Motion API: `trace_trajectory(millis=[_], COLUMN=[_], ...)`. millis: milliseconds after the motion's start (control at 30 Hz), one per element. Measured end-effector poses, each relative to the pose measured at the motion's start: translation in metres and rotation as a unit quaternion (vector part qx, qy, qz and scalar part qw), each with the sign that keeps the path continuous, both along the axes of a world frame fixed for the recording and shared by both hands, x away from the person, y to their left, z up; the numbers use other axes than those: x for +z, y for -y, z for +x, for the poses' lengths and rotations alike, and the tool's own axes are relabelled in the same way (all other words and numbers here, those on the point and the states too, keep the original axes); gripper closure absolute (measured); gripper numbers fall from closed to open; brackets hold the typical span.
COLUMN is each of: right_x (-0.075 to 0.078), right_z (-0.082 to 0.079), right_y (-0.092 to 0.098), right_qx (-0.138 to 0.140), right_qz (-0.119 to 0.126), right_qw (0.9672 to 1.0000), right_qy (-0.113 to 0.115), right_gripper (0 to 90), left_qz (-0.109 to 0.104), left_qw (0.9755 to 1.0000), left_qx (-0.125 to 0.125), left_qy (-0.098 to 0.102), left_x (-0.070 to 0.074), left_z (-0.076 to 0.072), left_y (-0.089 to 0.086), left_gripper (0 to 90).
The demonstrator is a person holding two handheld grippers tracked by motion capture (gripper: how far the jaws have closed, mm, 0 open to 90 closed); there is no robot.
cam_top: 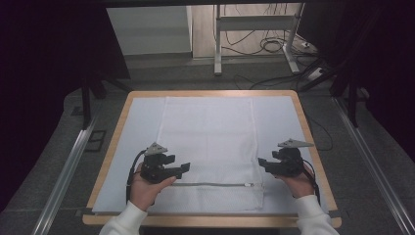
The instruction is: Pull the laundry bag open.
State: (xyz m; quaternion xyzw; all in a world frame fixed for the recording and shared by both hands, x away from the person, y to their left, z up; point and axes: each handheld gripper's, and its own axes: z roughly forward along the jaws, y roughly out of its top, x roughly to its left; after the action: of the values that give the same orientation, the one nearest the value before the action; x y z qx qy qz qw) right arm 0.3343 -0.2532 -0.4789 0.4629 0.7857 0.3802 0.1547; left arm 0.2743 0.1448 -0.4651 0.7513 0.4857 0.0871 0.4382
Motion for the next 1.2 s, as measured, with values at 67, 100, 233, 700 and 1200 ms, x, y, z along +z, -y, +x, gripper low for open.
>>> trace_trajectory(millis=[67,100,233,700,1200], right_x=[0.000,0.000,0.000,-0.001,-0.001], right_z=[0.000,0.000,0.001,0.001,0.000], right_y=[0.002,0.002,0.004,0.006,0.010], right_qx=[-0.003,-0.004,-0.008,-0.019,-0.022], right_qz=[0.002,0.002,0.002,0.001,0.001], right_qw=[1.0000,1.0000,1.0000,0.9998,0.9997], right_qy=[0.001,0.001,0.002,0.004,0.004], right_gripper=[33.2,33.2,33.1,32.5,32.5], left_qz=[0.001,0.001,0.002,0.005,0.013], left_qw=[1.0000,0.9999,0.9996,0.9979,0.9944], left_qx=[-0.009,-0.012,-0.026,-0.063,-0.105], left_qy=[-0.001,-0.003,-0.010,-0.013,-0.011], left_x=[0.000,-0.001,-0.003,-0.007,0.002], left_z=[0.000,0.000,0.001,0.000,0.003], left_y=[0.006,0.008,0.018,0.051,0.087], left_gripper=[31.9,32.0,32.7,35.3,35.4])
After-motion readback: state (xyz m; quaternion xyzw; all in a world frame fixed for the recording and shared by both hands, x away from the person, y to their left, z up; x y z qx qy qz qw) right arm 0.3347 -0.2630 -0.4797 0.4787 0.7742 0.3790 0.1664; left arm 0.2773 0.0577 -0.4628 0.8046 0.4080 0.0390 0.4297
